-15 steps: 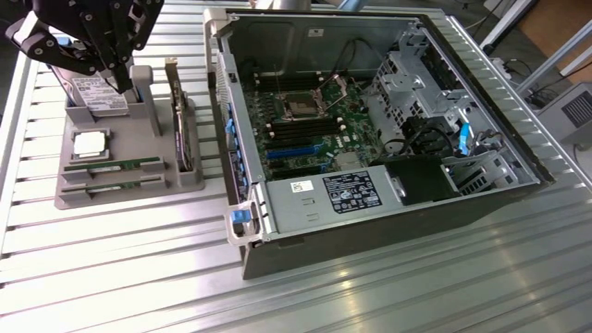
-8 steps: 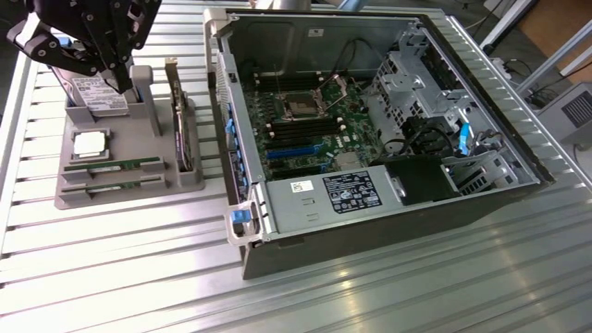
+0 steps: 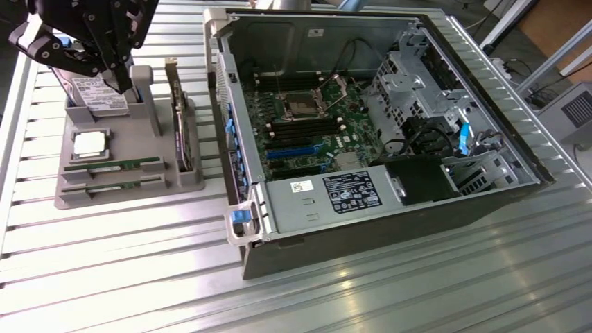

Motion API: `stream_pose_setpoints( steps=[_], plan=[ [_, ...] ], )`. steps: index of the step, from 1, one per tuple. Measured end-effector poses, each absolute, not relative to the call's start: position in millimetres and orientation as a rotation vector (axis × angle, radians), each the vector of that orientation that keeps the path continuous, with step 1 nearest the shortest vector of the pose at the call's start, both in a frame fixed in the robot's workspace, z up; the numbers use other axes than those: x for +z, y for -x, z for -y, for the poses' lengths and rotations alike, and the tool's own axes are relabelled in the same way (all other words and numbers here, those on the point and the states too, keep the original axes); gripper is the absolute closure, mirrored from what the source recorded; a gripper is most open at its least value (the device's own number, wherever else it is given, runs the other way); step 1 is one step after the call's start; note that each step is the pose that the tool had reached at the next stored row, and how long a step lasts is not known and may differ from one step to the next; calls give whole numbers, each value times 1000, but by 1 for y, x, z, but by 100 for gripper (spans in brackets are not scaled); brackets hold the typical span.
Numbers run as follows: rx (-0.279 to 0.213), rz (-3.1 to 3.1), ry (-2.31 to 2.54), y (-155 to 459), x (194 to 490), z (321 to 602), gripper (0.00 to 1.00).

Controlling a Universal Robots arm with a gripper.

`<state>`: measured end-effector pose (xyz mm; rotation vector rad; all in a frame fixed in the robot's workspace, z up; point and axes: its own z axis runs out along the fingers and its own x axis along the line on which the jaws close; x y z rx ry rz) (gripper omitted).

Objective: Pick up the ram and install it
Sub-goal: 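Pick up the ram and move it above insertion slot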

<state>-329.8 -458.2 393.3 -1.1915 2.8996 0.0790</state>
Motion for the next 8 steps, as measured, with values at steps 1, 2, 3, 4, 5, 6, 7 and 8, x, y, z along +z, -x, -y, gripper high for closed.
stream_pose_setpoints(
  steps=[1, 2, 3, 4, 5, 6, 7, 8],
  plan=[
    [79, -2895, 1203, 330, 393, 458, 90],
    [79, -2892, 1211, 330, 393, 458, 90],
    [79, -2889, 1218, 330, 393, 458, 90],
    [79, -2885, 1227, 330, 393, 458, 90],
    [79, -2881, 1237, 330, 393, 458, 90],
    [79, -2878, 1246, 330, 393, 458, 90],
    [79, -2873, 1258, 330, 393, 458, 90],
    [79, -2867, 1272, 330, 393, 458, 90]
  ],
)
